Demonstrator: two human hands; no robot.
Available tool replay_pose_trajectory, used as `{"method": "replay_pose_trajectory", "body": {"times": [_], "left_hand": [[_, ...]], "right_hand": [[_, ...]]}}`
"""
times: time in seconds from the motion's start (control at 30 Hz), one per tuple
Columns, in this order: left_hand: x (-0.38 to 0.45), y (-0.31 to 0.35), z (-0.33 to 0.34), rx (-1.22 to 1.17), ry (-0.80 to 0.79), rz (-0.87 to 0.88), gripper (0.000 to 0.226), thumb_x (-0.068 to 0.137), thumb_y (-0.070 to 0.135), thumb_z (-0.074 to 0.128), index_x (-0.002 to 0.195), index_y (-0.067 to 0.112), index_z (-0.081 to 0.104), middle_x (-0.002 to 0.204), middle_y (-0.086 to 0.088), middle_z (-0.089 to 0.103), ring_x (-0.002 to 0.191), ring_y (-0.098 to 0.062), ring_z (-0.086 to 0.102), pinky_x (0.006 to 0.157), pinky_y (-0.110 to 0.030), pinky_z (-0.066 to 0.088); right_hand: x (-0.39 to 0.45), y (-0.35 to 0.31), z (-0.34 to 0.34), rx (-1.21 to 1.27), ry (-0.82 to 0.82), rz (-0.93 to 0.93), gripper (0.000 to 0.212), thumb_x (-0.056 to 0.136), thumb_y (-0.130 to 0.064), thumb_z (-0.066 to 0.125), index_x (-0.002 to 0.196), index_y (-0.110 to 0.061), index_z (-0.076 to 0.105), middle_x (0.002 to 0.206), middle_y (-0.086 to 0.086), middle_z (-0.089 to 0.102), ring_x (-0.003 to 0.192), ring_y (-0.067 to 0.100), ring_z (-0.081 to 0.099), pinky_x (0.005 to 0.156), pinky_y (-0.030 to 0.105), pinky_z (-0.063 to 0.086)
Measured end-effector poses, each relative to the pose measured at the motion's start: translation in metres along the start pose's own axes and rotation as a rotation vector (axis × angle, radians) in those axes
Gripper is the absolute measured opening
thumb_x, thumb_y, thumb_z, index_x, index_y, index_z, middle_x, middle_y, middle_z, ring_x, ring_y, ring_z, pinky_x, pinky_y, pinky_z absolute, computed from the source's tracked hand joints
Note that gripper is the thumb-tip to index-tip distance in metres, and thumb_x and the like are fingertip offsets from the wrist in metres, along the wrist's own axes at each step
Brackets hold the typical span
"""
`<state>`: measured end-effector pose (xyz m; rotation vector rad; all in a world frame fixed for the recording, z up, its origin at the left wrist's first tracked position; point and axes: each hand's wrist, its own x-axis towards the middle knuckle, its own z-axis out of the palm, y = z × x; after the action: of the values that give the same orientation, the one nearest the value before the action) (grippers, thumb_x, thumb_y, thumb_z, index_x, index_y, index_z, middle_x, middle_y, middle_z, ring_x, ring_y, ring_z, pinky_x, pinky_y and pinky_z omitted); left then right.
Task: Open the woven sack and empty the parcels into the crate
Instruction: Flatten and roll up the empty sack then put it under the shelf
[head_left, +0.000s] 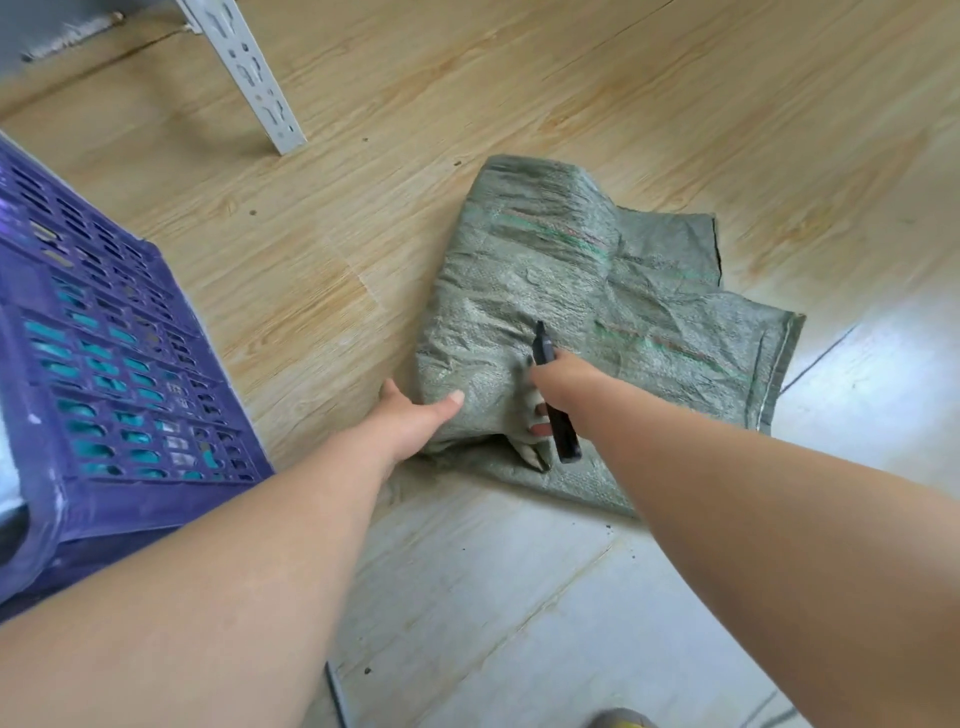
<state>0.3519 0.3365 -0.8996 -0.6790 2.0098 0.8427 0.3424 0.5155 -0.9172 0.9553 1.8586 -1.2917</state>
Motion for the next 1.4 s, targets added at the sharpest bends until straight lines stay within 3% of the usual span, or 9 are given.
{"method": "replay_pose_trajectory", "body": {"times": [0.17, 0.27, 0.4, 0.5, 0.67, 0.83, 0.97, 1.2, 1.4], "left_hand": [[-0.007, -0.001, -0.006, -0.163, 0.042, 0.061, 0.097, 0.077, 0.059, 0.068, 0.15, 0.012, 0.024, 0.155, -0.008, 0.031, 0.136, -0.031, 0.038, 0.111, -0.045, 0.029], [-0.015, 0.007, -0.017, -0.112, 0.076, 0.146, 0.08, 0.06, 0.049, 0.079, 0.129, 0.017, 0.052, 0.132, -0.007, 0.056, 0.11, -0.028, 0.06, 0.099, -0.041, 0.047], [-0.024, 0.011, -0.015, -0.078, 0.176, 0.296, 0.068, 0.078, 0.019, 0.072, 0.135, 0.02, 0.036, 0.114, 0.004, 0.054, 0.096, -0.019, 0.059, 0.085, -0.033, 0.051], [-0.041, 0.019, 0.003, 0.139, 0.451, 0.531, 0.075, 0.083, 0.014, 0.065, 0.145, 0.024, 0.024, 0.13, -0.003, 0.052, 0.111, -0.024, 0.056, 0.09, -0.035, 0.048], [-0.052, 0.024, 0.03, 0.606, 0.687, 0.741, 0.075, 0.088, 0.012, 0.054, 0.15, 0.03, 0.016, 0.141, -0.001, 0.036, 0.127, -0.024, 0.038, 0.095, -0.038, 0.041], [-0.051, 0.02, 0.036, 0.825, 0.577, 0.785, 0.079, 0.088, 0.006, 0.049, 0.152, 0.03, 0.009, 0.148, -0.002, 0.026, 0.128, -0.026, 0.033, 0.098, -0.038, 0.037], [-0.055, 0.014, 0.041, 0.942, 0.426, 0.774, 0.087, 0.085, 0.016, 0.059, 0.152, 0.031, 0.005, 0.151, -0.002, 0.02, 0.132, -0.025, 0.027, 0.104, -0.038, 0.032], [-0.062, 0.015, 0.038, 1.043, 0.047, 0.778, 0.073, 0.084, 0.05, 0.06, 0.148, 0.036, 0.026, 0.158, 0.002, 0.017, 0.147, -0.025, 0.005, 0.117, -0.048, 0.001], [-0.054, 0.017, 0.026, 0.537, 0.267, 0.802, 0.041, 0.093, 0.035, 0.056, 0.133, 0.031, 0.05, 0.139, 0.006, 0.044, 0.13, -0.018, 0.04, 0.108, -0.036, 0.033]], "right_hand": [[0.004, -0.003, 0.021, 0.199, -0.094, -0.041, 0.043, 0.095, -0.015, 0.048, 0.136, -0.029, 0.041, 0.114, 0.01, 0.055, 0.103, 0.03, 0.055, 0.099, 0.051, 0.048], [0.007, -0.007, 0.032, 0.35, -0.159, -0.052, 0.028, 0.092, -0.015, 0.052, 0.118, -0.026, 0.05, 0.115, 0.01, 0.058, 0.108, 0.033, 0.057, 0.102, 0.051, 0.045], [0.005, -0.008, 0.038, 0.431, -0.218, -0.04, 0.012, 0.095, -0.011, 0.05, 0.1, -0.022, 0.054, 0.088, 0.008, 0.06, 0.079, 0.027, 0.059, 0.08, 0.041, 0.051], [-0.003, -0.009, 0.034, 0.506, -0.254, -0.033, 0.009, 0.097, -0.009, 0.048, 0.091, -0.014, 0.054, 0.073, 0.008, 0.058, 0.061, 0.023, 0.055, 0.061, 0.035, 0.049], [-0.007, -0.007, 0.026, 0.533, -0.168, -0.021, 0.015, 0.098, -0.006, 0.046, 0.107, -0.01, 0.057, 0.087, 0.008, 0.064, 0.066, 0.022, 0.06, 0.057, 0.032, 0.055], [0.001, 0.001, -0.005, 0.746, 0.263, 0.027, 0.016, 0.097, -0.013, 0.047, 0.11, -0.01, 0.056, 0.089, 0.007, 0.069, 0.053, 0.017, 0.055, 0.051, 0.028, 0.043], [0.002, 0.004, -0.022, 0.767, 0.582, -0.052, 0.031, 0.091, -0.045, 0.047, 0.1, -0.017, 0.056, 0.098, 0.002, 0.07, 0.079, 0.026, 0.063, 0.082, 0.042, 0.052], [-0.012, 0.005, -0.035, 0.85, 0.668, -0.137, 0.052, 0.078, -0.069, 0.055, 0.104, -0.024, 0.061, 0.111, -0.001, 0.067, 0.104, 0.025, 0.063, 0.1, 0.044, 0.046], [-0.015, 0.013, -0.048, 0.53, 0.627, 0.045, 0.088, 0.077, -0.055, 0.07, 0.142, -0.011, 0.03, 0.137, 0.009, 0.049, 0.122, 0.035, 0.051, 0.1, 0.044, 0.04]]}}
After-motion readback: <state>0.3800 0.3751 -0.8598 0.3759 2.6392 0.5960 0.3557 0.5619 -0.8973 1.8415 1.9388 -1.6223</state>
